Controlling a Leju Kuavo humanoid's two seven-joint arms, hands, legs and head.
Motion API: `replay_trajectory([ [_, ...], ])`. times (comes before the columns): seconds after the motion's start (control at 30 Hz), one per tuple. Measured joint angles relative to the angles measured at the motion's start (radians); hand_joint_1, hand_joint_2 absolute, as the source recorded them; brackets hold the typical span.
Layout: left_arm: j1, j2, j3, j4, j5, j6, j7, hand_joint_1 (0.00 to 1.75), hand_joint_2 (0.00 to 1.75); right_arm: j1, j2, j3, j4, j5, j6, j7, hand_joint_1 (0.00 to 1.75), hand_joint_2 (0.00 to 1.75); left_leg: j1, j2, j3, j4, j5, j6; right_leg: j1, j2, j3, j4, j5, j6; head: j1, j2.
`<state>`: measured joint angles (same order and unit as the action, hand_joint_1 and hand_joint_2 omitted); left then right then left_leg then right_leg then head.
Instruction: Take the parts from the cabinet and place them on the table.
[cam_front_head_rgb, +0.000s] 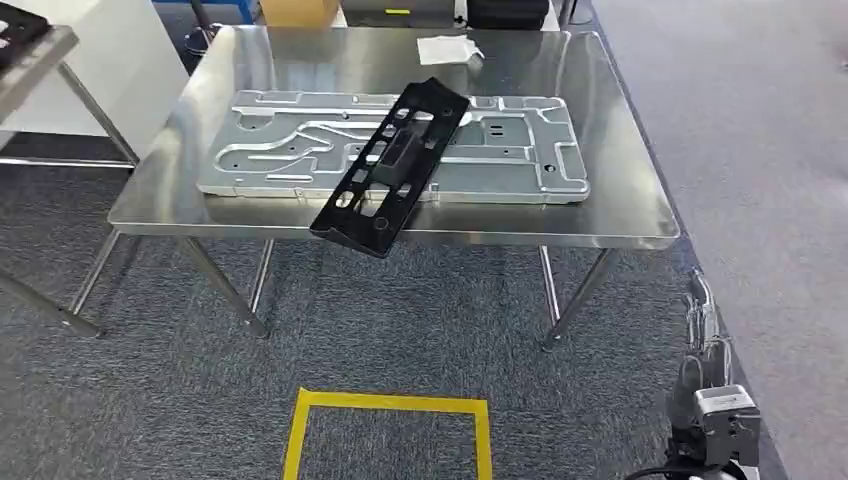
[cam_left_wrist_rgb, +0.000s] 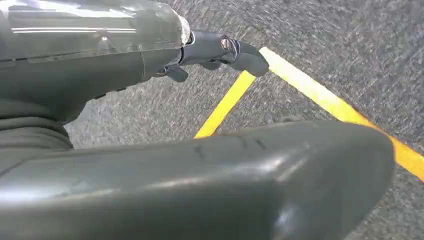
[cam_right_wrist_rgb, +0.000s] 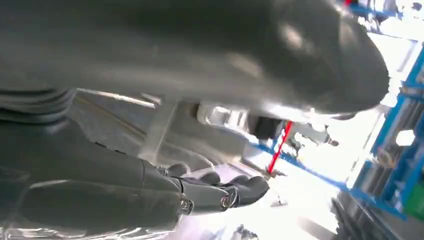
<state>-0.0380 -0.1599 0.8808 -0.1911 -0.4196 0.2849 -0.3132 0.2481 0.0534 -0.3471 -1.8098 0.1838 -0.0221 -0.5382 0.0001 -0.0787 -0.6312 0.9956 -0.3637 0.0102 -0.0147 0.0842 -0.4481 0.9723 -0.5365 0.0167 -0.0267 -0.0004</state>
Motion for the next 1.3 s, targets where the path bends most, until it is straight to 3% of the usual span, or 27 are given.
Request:
replay_trajectory([
  [0.07,0.002,-0.001,0.005,0.0,0.0,0.002,0.0,0.0,0.0,-0.01,0.006,0.002,0.027,0.004,-0.001,-0.005,0.0,0.0,0.0,-0.027,-0.012,-0.007,0.023,-0.016,0.004,-0.027,-0.009,0.002,0.01,-0.011,0.0,0.0],
  [0.1,0.004,-0.001,0.007,0.0,0.001,0.005,0.001,0.0,0.0,-0.015,0.011,0.005,0.038,0.004,0.004,-0.005,0.0,0.0,0.006,-0.018,-0.017,0.003,0.012,-0.017,-0.01,-0.048,-0.018,-0.005,0.023,-0.023,0.0,0.0],
  [0.17,0.003,-0.002,0.011,0.0,0.006,0.012,0.004,0.0,0.0,-0.022,0.014,0.015,0.06,0.015,0.021,0.001,0.0,0.0,0.004,0.049,-0.052,0.094,-0.106,-0.027,-0.004,-0.075,-0.041,-0.005,0.042,-0.039,-0.002,0.0],
  [0.23,0.001,-0.004,0.016,0.0,0.013,0.025,0.006,0.0,0.0,-0.035,0.014,0.036,0.107,0.053,0.008,0.01,0.0,0.0,0.011,0.066,-0.085,0.246,-0.207,-0.039,0.001,-0.104,-0.068,-0.002,0.063,-0.04,-0.002,0.0],
  [0.27,0.0,-0.006,0.021,0.0,0.014,0.031,0.007,0.0,0.0,-0.049,0.014,0.052,0.142,0.076,-0.008,0.011,0.0,0.0,0.013,0.069,-0.091,0.303,-0.215,-0.043,0.002,-0.118,-0.084,0.002,0.074,-0.039,-0.002,0.0],
  [0.3,0.0,-0.008,0.027,0.0,0.016,0.039,0.008,0.0,0.0,-0.067,0.014,0.073,0.183,0.096,-0.024,0.012,0.0,0.0,0.015,0.071,-0.081,0.326,-0.19,-0.047,0.002,-0.13,-0.103,0.006,0.085,-0.037,-0.002,0.0],
  [0.37,-0.002,-0.012,0.035,0.0,0.021,0.058,0.01,0.0,0.0,-0.106,0.014,0.13,0.281,0.14,-0.072,0.015,0.0,0.0,0.017,0.079,0.003,0.247,-0.105,-0.05,0.003,-0.156,-0.138,0.019,0.102,-0.032,-0.002,0.0],
  [0.4,-0.004,-0.014,0.039,0.0,0.022,0.066,0.01,0.0,0.0,-0.127,0.014,0.158,0.332,0.166,-0.102,0.016,0.0,0.0,0.017,0.097,0.066,0.166,-0.092,-0.048,0.003,-0.165,-0.153,0.026,0.108,-0.028,-0.002,0.0],
  [0.43,-0.009,-0.018,0.042,0.0,0.022,0.072,0.01,0.0,0.0,-0.149,0.014,0.183,0.384,0.188,-0.126,0.019,0.0,0.0,0.016,0.145,0.135,0.071,-0.129,-0.044,0.005,-0.173,-0.158,0.034,0.114,-0.023,-0.002,0.0],
  [0.47,-0.014,-0.019,0.045,-0.001,0.022,0.079,0.01,0.0,0.0,-0.164,0.014,0.206,0.434,0.199,-0.144,0.021,0.0,0.0,0.002,0.166,0.182,-0.01,-0.158,-0.039,0.008,-0.182,-0.163,0.038,0.118,-0.017,-0.002,0.0],
  [0.5,-0.017,-0.022,0.05,-0.002,0.022,0.083,0.01,0.0,0.0,-0.19,0.014,0.226,0.495,0.203,-0.153,0.022,0.0,0.0,0.001,0.156,0.172,-0.018,-0.163,-0.018,0.009,-0.199,-0.161,0.037,0.128,-0.009,-0.001,0.0],
  [0.57,-0.016,-0.027,0.058,-0.002,0.022,0.09,0.011,0.0,0.0,-0.231,0.014,0.264,0.617,0.207,-0.162,0.022,0.0,0.0,-0.002,0.134,0.157,-0.015,-0.148,0.002,0.008,-0.223,-0.163,0.033,0.145,0.001,-0.001,0.0],
  [0.6,-0.014,-0.027,0.062,-0.002,0.022,0.093,0.011,0.0,0.0,-0.241,0.014,0.278,0.65,0.21,-0.166,0.022,0.0,0.0,0.003,0.125,0.149,-0.024,-0.13,0.014,0.006,-0.219,-0.168,0.036,0.143,0.009,-0.001,0.0],
  [0.67,-0.015,-0.03,0.066,-0.003,0.021,0.102,0.015,0.0,0.0,-0.265,0.014,0.301,0.74,0.23,-0.189,0.024,0.0,0.0,0.003,0.11,0.115,-0.024,-0.101,0.032,0.0,-0.119,-0.191,0.106,0.032,0.022,-0.001,0.0],
  [0.73,-0.016,-0.034,0.071,-0.003,0.013,0.114,0.021,0.0,0.0,-0.301,0.014,0.314,0.863,0.265,-0.227,0.035,0.0,0.0,-0.001,0.086,0.079,-0.023,-0.076,0.037,0.001,-0.091,-0.231,0.256,-0.079,0.023,-0.001,0.0],
  [0.77,-0.017,-0.035,0.073,-0.003,0.01,0.115,0.021,0.0,0.0,-0.32,0.014,0.323,0.931,0.286,-0.255,0.043,0.0,0.0,-0.003,0.074,0.059,-0.022,-0.061,0.037,0.002,-0.088,-0.24,0.315,-0.096,0.022,-0.001,0.0],
  [0.8,-0.016,-0.036,0.075,-0.003,0.007,0.118,0.022,0.0,0.0,-0.34,0.016,0.332,1.002,0.311,-0.283,0.057,0.0,0.0,-0.004,0.062,0.04,-0.022,-0.048,0.036,0.002,-0.088,-0.234,0.341,-0.079,0.019,-0.001,0.0],
  [0.83,-0.015,-0.038,0.078,-0.003,0.002,0.122,0.026,0.0,0.0,-0.359,0.018,0.342,1.082,0.335,-0.31,0.087,0.0,0.0,-0.004,0.049,0.022,-0.02,-0.034,0.034,0.002,-0.087,-0.208,0.327,-0.033,0.015,-0.001,0.0],
  [0.9,-0.014,-0.041,0.081,-0.003,-0.001,0.134,0.032,0.0,0.0,-0.381,0.022,0.355,1.2,0.371,-0.342,0.17,0.0,0.0,-0.005,0.024,-0.006,-0.015,-0.012,0.028,0.002,-0.073,-0.113,0.208,0.037,0.005,-0.001,0.0],
  [0.97,-0.016,-0.047,0.081,-0.003,-0.003,0.142,0.035,0.0,0.0,-0.393,0.022,0.365,1.29,0.398,-0.358,0.243,0.0,0.0,-0.01,0.001,-0.027,-0.005,0.003,0.021,0.007,-0.013,0.006,0.031,-0.002,-0.012,-0.001,0.0],
  [1.0,-0.018,-0.048,0.081,-0.003,-0.005,0.146,0.035,0.0,0.0,-0.394,0.022,0.369,1.333,0.404,-0.365,0.254,0.0,0.0,-0.01,-0.011,-0.033,-0.001,0.013,0.015,0.003,-0.019,0.022,-0.01,-0.026,-0.009,-0.002,0.0],
  [1.07,-0.013,-0.048,0.084,-0.003,-0.005,0.148,0.035,0.0,0.0,-0.397,0.023,0.375,1.397,0.411,-0.367,0.264,0.0,0.0,-0.007,-0.027,-0.038,-0.009,0.033,0.0,0.012,-0.036,0.014,-0.003,-0.019,-0.018,-0.002,0.0],
  [1.1,-0.009,-0.047,0.087,-0.003,-0.005,0.15,0.035,0.0,0.0,-0.397,0.03,0.378,1.419,0.415,-0.364,0.281,0.0,0.0,-0.01,-0.039,-0.046,-0.01,0.041,-0.006,0.001,-0.046,0.01,-0.012,-0.006,-0.026,-0.001,0.0],
  [1.13,-0.008,-0.048,0.088,-0.003,-0.005,0.153,0.037,0.0,0.0,-0.402,0.027,0.379,1.44,0.421,-0.355,0.317,0.0,0.0,-0.008,-0.003,-0.053,0.006,0.019,-0.008,0.0,-0.059,0.005,-0.013,0.004,-0.031,-0.002,0.0],
  [1.2,-0.01,-0.049,0.089,-0.003,-0.005,0.171,0.044,0.0,0.0,-0.397,0.025,0.379,1.478,0.426,-0.331,0.401,0.0,0.0,-0.001,0.051,-0.092,0.123,-0.09,-0.02,0.002,-0.081,-0.007,-0.013,0.014,-0.042,-0.003,0.0],
  [1.23,-0.012,-0.049,0.091,-0.003,-0.003,0.181,0.049,0.0,0.0,-0.385,0.019,0.379,1.501,0.419,-0.318,0.451,0.0,0.0,0.003,0.062,-0.119,0.213,-0.142,-0.028,0.003,-0.1,-0.012,-0.012,0.017,-0.04,-0.003,0.0],
  [1.3,-0.01,-0.052,0.098,-0.003,-0.003,0.193,0.056,0.0,0.0,-0.358,0.005,0.376,1.536,0.396,-0.307,0.53,0.0,0.0,0.012,0.07,-0.141,0.323,-0.166,-0.04,0.003,-0.132,-0.022,-0.008,0.021,-0.035,-0.003,0.0],
])
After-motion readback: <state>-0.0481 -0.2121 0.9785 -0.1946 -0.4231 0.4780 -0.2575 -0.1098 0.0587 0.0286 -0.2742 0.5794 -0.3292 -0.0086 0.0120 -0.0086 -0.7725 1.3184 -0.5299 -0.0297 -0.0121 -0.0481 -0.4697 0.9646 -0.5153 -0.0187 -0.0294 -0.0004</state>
